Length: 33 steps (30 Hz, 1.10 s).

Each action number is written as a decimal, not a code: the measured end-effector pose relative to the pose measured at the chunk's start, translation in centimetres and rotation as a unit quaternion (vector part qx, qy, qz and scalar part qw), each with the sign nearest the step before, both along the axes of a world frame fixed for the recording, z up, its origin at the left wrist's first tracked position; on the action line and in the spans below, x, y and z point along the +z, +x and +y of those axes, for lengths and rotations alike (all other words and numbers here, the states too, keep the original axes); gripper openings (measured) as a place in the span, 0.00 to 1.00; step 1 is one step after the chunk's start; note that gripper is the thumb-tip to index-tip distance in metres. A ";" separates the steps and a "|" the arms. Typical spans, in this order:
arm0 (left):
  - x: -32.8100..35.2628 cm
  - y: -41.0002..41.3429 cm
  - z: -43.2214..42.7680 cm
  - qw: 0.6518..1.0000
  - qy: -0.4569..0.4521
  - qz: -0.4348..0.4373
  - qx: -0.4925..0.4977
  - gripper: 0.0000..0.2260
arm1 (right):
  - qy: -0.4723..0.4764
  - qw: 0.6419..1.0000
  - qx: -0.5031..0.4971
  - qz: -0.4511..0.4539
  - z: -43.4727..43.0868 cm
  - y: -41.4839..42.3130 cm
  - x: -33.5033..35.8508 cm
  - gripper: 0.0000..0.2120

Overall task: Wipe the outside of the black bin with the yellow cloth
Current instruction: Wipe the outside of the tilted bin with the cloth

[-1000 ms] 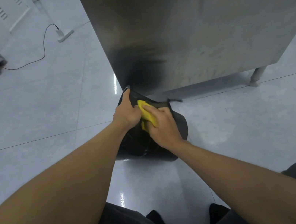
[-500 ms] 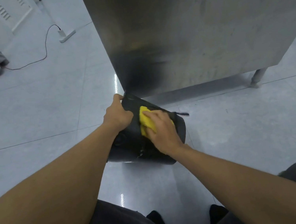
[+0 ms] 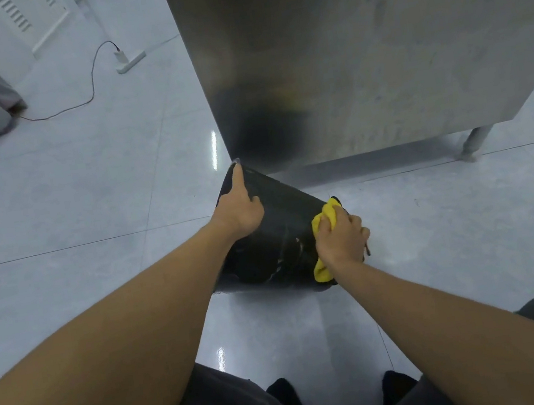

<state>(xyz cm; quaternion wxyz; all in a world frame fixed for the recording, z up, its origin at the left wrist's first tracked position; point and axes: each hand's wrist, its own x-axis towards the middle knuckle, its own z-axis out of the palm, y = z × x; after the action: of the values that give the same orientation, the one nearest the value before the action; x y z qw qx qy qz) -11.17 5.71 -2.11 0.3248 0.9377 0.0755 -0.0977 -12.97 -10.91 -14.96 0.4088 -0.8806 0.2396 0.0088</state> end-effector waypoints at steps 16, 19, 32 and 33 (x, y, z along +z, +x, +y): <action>0.7 0.0 1.2 0.999 0.021 -0.020 0.045 0.26 | 0.030 0.997 0.067 -0.033 -0.3 0.3 -0.2 0.24; 0.8 -0.2 1.4 0.998 0.043 -0.006 0.035 0.28 | 0.056 0.995 0.069 -0.054 0.2 0.3 -0.3 0.24; 0.7 -0.3 1.3 0.995 0.089 -0.023 0.030 0.18 | 0.087 0.977 0.121 -0.154 1.8 0.2 0.7 0.27; 0.7 -0.4 1.4 0.994 0.101 -0.020 0.028 0.19 | 0.081 0.985 0.090 -0.126 0.8 0.3 0.2 0.27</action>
<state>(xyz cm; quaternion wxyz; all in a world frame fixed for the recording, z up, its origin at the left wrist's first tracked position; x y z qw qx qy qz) -11.55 7.15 -1.43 0.2323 0.9651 0.1046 -0.0612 -12.72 -10.15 -14.75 0.5029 -0.8567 0.1049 -0.0461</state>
